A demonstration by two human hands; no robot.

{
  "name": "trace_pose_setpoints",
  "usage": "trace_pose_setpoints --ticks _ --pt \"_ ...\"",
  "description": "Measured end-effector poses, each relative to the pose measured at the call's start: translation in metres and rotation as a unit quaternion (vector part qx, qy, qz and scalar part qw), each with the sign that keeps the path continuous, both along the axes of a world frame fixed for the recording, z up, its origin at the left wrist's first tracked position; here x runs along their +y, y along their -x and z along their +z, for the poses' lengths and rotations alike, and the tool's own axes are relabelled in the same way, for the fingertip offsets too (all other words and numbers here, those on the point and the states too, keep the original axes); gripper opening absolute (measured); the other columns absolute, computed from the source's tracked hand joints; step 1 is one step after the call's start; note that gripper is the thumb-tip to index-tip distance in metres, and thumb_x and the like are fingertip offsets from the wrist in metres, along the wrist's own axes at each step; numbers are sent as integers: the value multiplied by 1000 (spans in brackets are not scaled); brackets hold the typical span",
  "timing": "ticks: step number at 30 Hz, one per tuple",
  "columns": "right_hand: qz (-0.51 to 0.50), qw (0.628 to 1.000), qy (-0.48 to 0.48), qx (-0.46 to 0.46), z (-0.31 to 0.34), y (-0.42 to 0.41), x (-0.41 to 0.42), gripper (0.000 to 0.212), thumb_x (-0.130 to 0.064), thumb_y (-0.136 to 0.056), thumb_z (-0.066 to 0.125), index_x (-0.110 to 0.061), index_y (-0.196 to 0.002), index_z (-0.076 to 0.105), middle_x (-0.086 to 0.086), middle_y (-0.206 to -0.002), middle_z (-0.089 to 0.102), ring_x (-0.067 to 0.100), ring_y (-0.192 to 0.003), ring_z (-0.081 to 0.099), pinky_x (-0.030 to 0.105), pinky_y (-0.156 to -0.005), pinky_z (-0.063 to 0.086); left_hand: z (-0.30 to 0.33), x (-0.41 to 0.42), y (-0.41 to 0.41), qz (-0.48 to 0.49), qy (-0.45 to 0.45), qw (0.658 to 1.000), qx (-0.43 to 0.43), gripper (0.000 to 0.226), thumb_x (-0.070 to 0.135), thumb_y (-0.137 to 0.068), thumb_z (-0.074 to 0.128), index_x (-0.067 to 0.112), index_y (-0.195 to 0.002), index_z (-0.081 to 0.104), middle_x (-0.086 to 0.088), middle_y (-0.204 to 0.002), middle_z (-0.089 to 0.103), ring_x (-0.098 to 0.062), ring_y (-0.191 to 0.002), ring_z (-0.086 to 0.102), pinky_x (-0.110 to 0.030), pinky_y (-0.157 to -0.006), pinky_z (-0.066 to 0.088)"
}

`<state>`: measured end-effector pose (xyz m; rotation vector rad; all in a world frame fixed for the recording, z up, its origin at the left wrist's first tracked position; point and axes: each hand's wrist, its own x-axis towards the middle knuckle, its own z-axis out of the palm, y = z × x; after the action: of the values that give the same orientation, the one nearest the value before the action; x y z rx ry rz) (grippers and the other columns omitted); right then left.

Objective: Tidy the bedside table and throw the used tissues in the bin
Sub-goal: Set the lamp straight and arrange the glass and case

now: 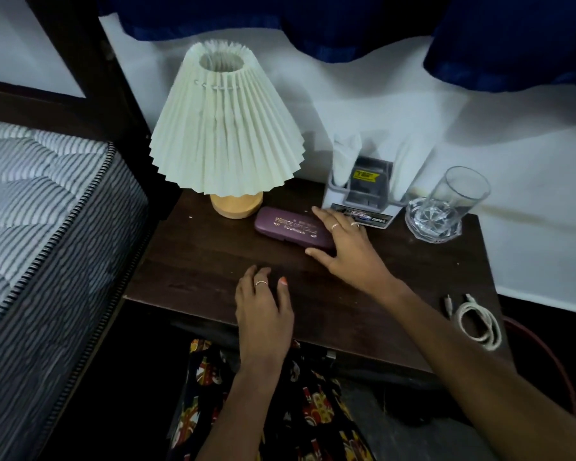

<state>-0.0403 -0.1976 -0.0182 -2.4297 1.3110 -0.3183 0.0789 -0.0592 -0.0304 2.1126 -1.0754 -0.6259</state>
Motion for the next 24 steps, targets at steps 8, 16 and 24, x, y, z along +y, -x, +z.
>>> trace_pose_setpoints --ticks 8,16,24 --pt "-240 959 150 -11 -9 134 99 34 -32 -82 64 -15 -111 61 6 -124 59 28 -115 56 41 -97 39 5 -10 33 -40 -33 998 -21 38 35 -98 39 18 -130 48 -2 -144 36 -21 -136 28 -46 -112 24" --pt "-397 898 138 131 -32 181 120 57 -54 -78 47 -4 -96 65 18 -128 55 37 -122 49 51 -101 31 6 -12 74 -81 -45 995 -38 39 33 -97 41 15 -131 49 -5 -146 36 -25 -139 25 -49 -113 25" --pt "-361 926 106 42 -54 165 103 23 -16 -85 63 -2 -103 60 20 -128 50 41 -121 44 56 -101 36 2 -18 79 -91 -41 994 -47 39 32 -97 41 14 -131 49 -4 -146 36 -24 -139 24 -45 -112 26"
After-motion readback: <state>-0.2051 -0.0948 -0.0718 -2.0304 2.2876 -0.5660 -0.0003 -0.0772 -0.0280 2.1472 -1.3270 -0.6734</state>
